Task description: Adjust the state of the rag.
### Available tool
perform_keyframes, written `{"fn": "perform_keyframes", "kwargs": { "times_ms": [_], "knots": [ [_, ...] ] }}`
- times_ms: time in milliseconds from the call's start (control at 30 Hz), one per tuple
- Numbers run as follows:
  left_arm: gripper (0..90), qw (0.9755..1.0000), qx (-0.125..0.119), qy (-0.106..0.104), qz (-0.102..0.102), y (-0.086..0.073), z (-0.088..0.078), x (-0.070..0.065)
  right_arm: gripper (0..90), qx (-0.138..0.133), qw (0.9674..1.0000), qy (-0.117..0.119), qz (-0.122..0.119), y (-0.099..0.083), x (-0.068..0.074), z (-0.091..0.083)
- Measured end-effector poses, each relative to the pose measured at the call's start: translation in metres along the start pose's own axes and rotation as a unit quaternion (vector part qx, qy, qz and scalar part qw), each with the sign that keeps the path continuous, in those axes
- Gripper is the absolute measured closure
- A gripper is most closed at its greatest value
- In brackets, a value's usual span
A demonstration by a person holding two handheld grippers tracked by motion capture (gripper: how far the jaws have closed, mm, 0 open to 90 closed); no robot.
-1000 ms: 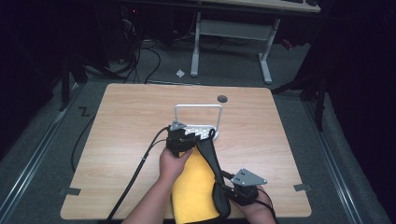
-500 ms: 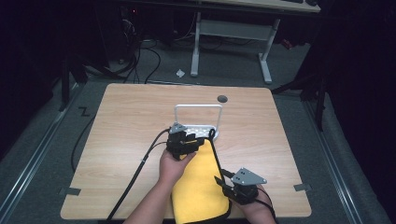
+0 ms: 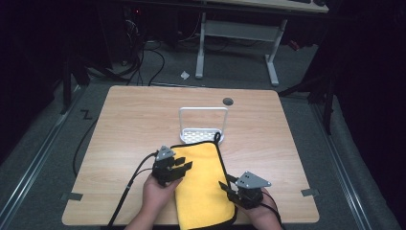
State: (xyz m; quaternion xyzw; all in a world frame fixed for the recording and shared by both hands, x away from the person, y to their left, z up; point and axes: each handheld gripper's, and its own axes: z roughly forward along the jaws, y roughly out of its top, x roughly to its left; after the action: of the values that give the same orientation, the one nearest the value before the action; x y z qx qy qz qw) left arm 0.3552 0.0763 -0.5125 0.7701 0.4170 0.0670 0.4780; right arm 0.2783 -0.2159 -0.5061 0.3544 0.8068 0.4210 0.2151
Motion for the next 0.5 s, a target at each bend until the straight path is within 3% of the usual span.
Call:
{"fn": "perform_keyframes", "kwargs": {
  "times_ms": [167, 367, 433, 500],
  "knots": [
    [63.4, 0.9998, 0.013, 0.005, -0.017, -0.023, -0.021, 0.009, 63.1, 0.007, 1.0, 0.003, -0.001, -0.001, 0.0, 0.004],
    [69.0, 0.999, 0.031, -0.017, -0.028, -0.03, -0.017, 0.012, 65.3, 0.013, 0.9999, 0.0, 0.006, 0.009, -0.006, 0.023],
    [71.4, 0.999, 0.04, -0.015, -0.015, -0.031, -0.014, 0.009, 74.8, 0.014, 0.9999, -0.005, -0.005, 0.016, -0.009, 0.028],
    [76.3, 0.9988, 0.043, -0.019, -0.01, -0.031, -0.013, 0.007, 89.9, 0.024, 0.9997, -0.002, -0.007, 0.022, -0.014, 0.036]
  ]
}}
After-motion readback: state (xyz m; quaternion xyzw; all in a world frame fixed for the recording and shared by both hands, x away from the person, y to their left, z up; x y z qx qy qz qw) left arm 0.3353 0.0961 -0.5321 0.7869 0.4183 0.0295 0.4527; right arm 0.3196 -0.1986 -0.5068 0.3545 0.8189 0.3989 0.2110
